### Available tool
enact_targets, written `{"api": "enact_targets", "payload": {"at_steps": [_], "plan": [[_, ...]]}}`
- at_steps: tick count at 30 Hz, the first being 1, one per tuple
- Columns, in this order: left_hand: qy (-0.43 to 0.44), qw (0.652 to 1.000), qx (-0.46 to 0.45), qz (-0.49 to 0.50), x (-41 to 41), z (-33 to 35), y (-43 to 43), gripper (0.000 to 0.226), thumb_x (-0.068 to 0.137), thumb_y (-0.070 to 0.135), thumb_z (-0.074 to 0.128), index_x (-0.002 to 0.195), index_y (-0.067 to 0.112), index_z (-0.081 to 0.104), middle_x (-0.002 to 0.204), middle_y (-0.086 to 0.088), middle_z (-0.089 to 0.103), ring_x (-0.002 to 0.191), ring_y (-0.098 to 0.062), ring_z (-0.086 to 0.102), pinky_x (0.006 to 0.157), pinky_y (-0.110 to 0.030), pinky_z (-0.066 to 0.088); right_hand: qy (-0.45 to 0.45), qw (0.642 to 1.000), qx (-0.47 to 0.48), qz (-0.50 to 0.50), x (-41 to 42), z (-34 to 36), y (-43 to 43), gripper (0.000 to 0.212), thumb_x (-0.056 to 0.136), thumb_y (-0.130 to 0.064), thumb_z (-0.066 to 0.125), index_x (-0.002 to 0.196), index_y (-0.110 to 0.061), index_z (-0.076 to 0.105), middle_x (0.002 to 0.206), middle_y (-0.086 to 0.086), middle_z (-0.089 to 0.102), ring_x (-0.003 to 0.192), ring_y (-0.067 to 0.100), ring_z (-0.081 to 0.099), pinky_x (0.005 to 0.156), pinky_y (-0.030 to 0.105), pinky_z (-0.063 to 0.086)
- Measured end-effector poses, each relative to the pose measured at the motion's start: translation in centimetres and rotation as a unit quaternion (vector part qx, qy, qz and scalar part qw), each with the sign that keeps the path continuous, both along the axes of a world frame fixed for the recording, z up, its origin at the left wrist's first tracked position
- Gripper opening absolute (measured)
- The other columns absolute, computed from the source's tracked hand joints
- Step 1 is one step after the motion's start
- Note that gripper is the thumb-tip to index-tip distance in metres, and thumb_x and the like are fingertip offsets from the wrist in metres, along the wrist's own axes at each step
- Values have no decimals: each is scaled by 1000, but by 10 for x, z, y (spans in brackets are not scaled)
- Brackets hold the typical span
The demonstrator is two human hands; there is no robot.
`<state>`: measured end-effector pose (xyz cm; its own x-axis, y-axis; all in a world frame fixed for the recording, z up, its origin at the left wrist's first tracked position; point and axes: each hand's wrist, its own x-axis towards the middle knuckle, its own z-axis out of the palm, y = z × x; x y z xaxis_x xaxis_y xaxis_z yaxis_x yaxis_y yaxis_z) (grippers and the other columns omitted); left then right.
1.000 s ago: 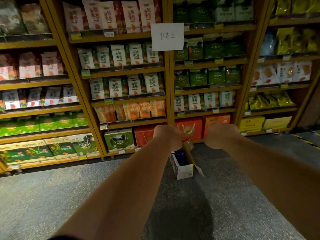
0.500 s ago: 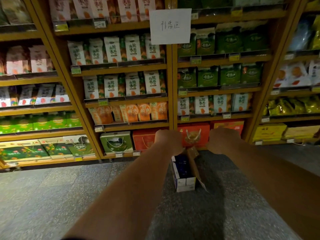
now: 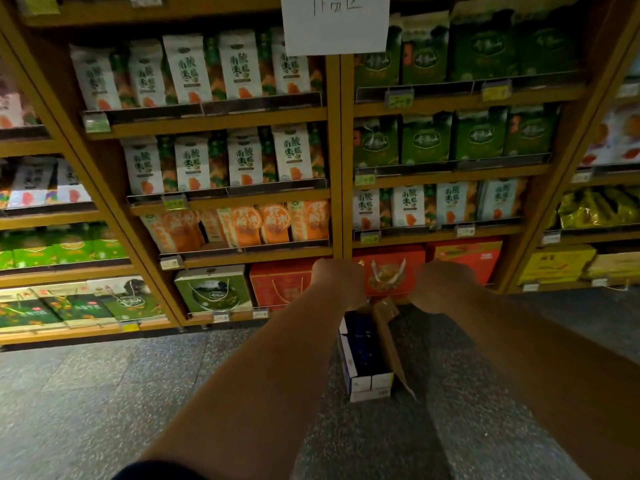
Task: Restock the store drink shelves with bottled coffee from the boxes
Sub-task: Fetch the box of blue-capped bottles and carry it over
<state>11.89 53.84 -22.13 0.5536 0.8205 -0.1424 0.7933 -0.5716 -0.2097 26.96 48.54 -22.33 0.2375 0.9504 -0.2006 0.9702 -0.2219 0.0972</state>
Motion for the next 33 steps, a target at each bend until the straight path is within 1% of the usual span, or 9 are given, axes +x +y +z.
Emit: {"api": "enact_targets", "payload": {"at_steps": [5,9,13,18,21,24,28,30,33], "plan": [[5,999,-36,-34,21,-17,82,16,93,20,45,79,16,52,81,2,55,83,-21,60,66,-31,43,18,999,-27,-17,18,-25,72,20,92,-23,42,73,-21,49,73,1,49,65,18,48,61,28,40],[2,998,-57,-38,34,-37,132,22,92,18,45,71,15,50,76,2,50,73,-19,53,64,-30,44,11,998,-43,-36,30,-51,119,19,92,-26,44,84,-17,57,78,0,55,69,17,52,64,28,44],[27,994,-98,-44,45,-60,174,19,95,25,43,101,14,58,94,1,53,93,-23,57,68,-33,42,10,997,-61,-40,40,-70,159,19,92,-24,43,76,-18,51,70,-2,47,60,14,43,59,27,38],[46,991,-122,-23,72,-83,224,13,92,18,40,87,14,51,91,-3,52,87,-24,56,66,-33,40,21,997,-71,-26,66,-90,207,22,93,-27,44,75,-16,50,71,-1,47,61,14,45,54,25,35],[46,990,-130,-5,94,-97,252,12,93,18,39,89,14,50,95,-3,55,91,-24,57,68,-33,40,13,995,-103,-14,91,-102,245,26,95,-31,42,75,-16,50,72,0,47,61,16,45,58,27,36],[58,988,-145,20,117,-112,284,14,94,19,40,94,13,53,99,-4,58,91,-23,57,71,-32,42,38,992,-121,3,120,-116,290,19,92,-29,45,90,-13,56,78,2,50,70,20,51,64,31,42],[47,984,-156,75,148,-139,322,11,91,20,44,82,14,49,76,0,48,67,-16,46,63,-29,38,50,990,-129,28,152,-143,338,22,91,-26,47,108,-14,53,96,7,58,88,26,59,76,36,51],[45,978,-180,92,162,-161,332,13,91,20,44,82,14,50,74,0,48,68,-17,48,63,-30,39,69,987,-144,35,164,-169,353,14,91,-25,46,94,-14,53,90,6,59,83,24,59,71,33,49],[47,973,-202,100,174,-202,341,14,93,27,45,87,16,52,95,-2,59,85,-22,54,68,-32,38,97,983,-149,55,176,-216,372,15,88,-22,47,78,-15,56,79,3,57,74,21,59,65,31,50]]}}
